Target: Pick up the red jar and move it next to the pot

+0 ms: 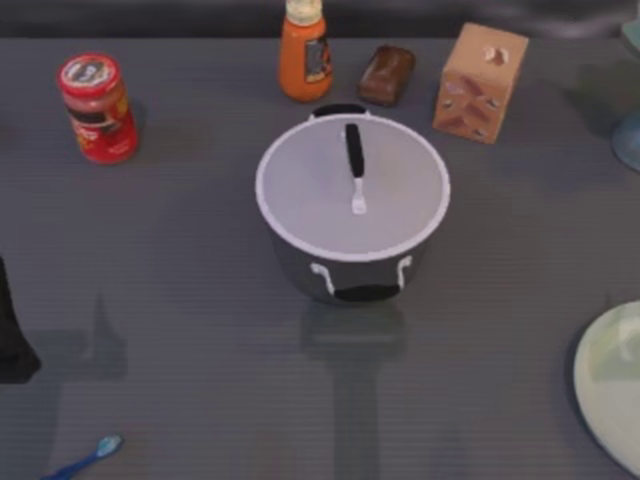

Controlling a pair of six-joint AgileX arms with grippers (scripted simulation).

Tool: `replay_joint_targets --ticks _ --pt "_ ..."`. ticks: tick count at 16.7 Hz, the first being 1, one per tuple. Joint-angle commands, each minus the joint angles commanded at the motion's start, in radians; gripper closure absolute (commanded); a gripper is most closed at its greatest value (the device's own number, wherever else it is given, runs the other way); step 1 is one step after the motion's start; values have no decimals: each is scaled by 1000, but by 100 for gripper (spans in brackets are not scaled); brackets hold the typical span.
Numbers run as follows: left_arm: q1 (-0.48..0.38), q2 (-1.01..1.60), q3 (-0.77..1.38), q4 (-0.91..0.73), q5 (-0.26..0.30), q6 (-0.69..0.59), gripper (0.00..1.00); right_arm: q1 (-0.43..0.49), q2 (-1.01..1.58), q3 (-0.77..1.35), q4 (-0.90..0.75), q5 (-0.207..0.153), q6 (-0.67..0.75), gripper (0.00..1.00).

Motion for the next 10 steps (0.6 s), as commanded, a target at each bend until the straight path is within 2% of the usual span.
replay_joint_targets --ticks 5,10 --pt "-2 52 32 -37 6 8 0 0 0 0 0 0 0 0" --pt "-15 313 224 -205 37 49 0 0 0 0 0 0 0 0"
